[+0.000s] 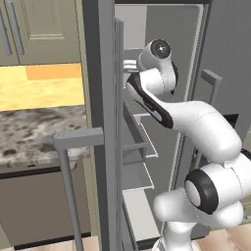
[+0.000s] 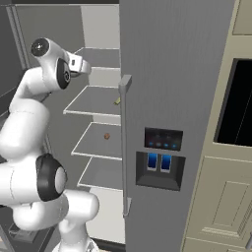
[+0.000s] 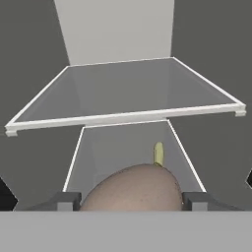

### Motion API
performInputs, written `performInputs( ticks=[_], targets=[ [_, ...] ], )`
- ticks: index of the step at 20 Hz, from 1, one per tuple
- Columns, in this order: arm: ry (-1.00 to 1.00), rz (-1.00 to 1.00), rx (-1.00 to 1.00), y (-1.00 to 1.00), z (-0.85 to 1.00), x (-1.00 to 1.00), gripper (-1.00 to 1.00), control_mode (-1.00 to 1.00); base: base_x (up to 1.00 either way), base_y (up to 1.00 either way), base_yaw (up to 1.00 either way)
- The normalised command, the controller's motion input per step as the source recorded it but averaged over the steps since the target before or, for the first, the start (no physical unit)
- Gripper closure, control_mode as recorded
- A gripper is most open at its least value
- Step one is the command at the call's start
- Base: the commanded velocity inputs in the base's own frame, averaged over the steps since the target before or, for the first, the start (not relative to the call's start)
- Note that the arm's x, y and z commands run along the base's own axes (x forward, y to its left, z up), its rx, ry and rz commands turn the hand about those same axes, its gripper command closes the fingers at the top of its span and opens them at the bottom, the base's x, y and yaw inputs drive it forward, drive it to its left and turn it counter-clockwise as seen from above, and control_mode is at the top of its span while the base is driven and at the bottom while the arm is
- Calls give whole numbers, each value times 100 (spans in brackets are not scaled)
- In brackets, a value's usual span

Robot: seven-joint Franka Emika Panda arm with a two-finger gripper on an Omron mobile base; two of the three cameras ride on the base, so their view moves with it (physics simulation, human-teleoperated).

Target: Pick the egg and butter from the fridge and place them by the bowl for mixing.

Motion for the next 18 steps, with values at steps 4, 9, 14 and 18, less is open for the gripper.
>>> performInputs(
  ticks=[4, 9, 14, 18],
  targets=[
    [0, 4, 0, -20, 5, -74, 100, -100, 0, 0, 0],
    [0, 5, 0, -12, -4, -67, 100, -100, 0, 0, 0],
    [2, 0, 0, -7, -27, -43, 100, -100, 0, 0, 0],
    [10, 0, -4, -13, -23, -28, 100, -100, 0, 0, 0]
  ],
)
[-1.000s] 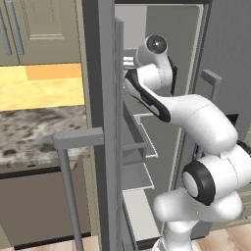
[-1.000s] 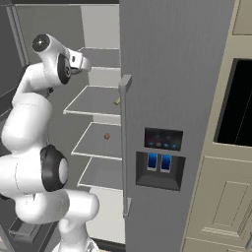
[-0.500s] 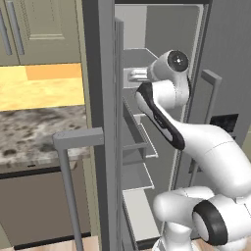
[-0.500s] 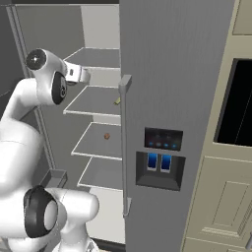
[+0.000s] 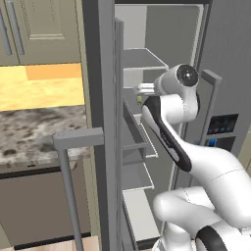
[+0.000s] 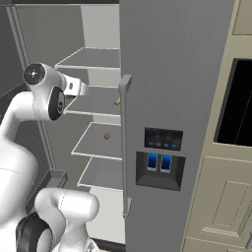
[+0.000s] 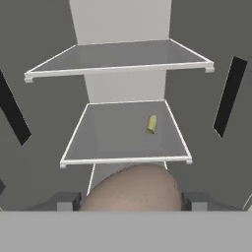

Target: Pick the egg and butter from the fridge and place them by the bowl for mixing.

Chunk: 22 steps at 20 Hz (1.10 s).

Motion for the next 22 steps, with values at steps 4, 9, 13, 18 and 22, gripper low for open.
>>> performInputs(
  ticks=[4, 9, 13, 18, 22],
  targets=[
    [5, 0, -1, -22, -23, -35, 100, -100, 0, 0, 0],
    [7, 0, -8, -8, -16, -12, 100, -100, 0, 0, 0],
    [0, 0, 0, 0, 0, 0, 100, 100, 0, 0, 0],
    [0, 0, 0, 0, 0, 0, 100, 100, -44, -1, 0],
    [0, 0, 0, 0, 0, 0, 100, 100, -80, -10, 0]
  ],
)
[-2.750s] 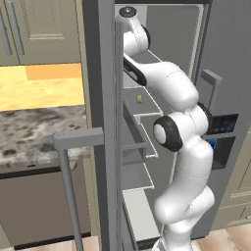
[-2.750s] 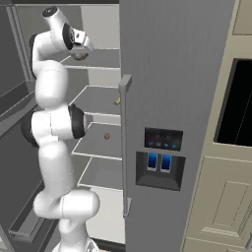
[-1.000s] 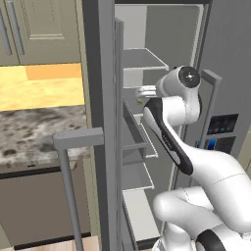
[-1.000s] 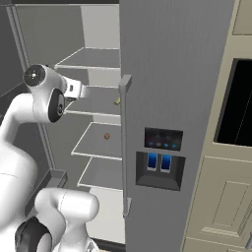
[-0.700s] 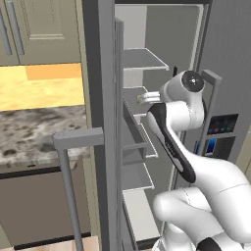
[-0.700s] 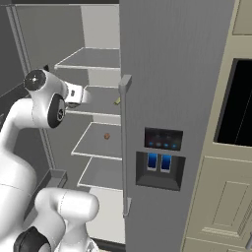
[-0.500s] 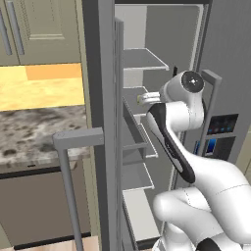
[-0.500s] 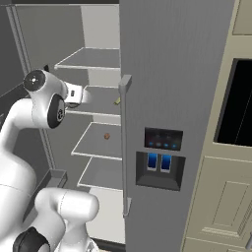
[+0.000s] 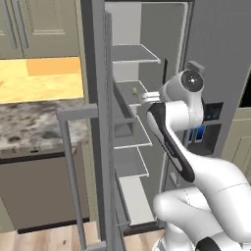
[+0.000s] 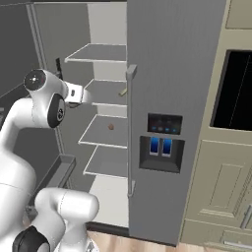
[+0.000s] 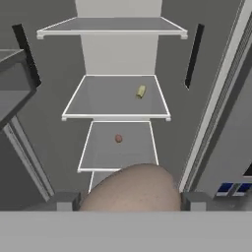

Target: Pick the egg and butter from the fridge and place them by the bowl for mixing.

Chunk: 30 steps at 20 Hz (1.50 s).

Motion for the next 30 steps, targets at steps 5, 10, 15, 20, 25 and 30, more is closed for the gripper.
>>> performInputs(
  ticks=[5, 10, 15, 20, 25, 30],
  targets=[
    [0, 0, 0, 0, 0, 0, 100, 100, -82, -20, 0],
    [0, 0, 0, 0, 0, 0, 100, 100, -71, -27, 29],
    [0, 0, 0, 0, 0, 0, 100, 100, -48, -18, 75],
    [0, 0, 0, 0, 0, 0, 100, 100, -43, -7, 78],
    [0, 0, 0, 0, 0, 0, 100, 100, -23, 5, 90],
    [0, 0, 0, 0, 0, 0, 100, 100, 2, 19, 89]
  ],
)
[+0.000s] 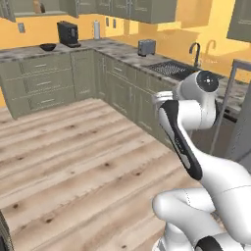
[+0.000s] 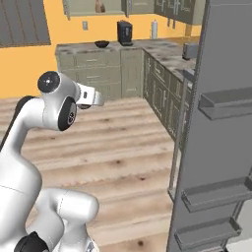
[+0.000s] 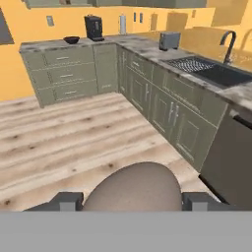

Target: Pick the egg and butter from the fridge and place them by the bowl for mixing.

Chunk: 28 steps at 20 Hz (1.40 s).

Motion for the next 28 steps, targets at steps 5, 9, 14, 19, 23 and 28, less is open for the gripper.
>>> performInputs(
  ticks=[5, 9, 14, 19, 23, 28],
  targets=[
    [0, 0, 0, 0, 0, 0, 100, 100, 42, 20, 51],
    [0, 0, 0, 0, 0, 0, 100, 100, 91, 2, 19],
    [0, 0, 0, 0, 0, 0, 100, 100, 94, 0, 3],
    [0, 0, 0, 0, 0, 0, 100, 100, 92, -3, 3],
    [0, 0, 0, 0, 0, 0, 100, 100, 89, -11, 2],
    [0, 0, 0, 0, 0, 0, 100, 100, 86, -24, 1]
  ],
)
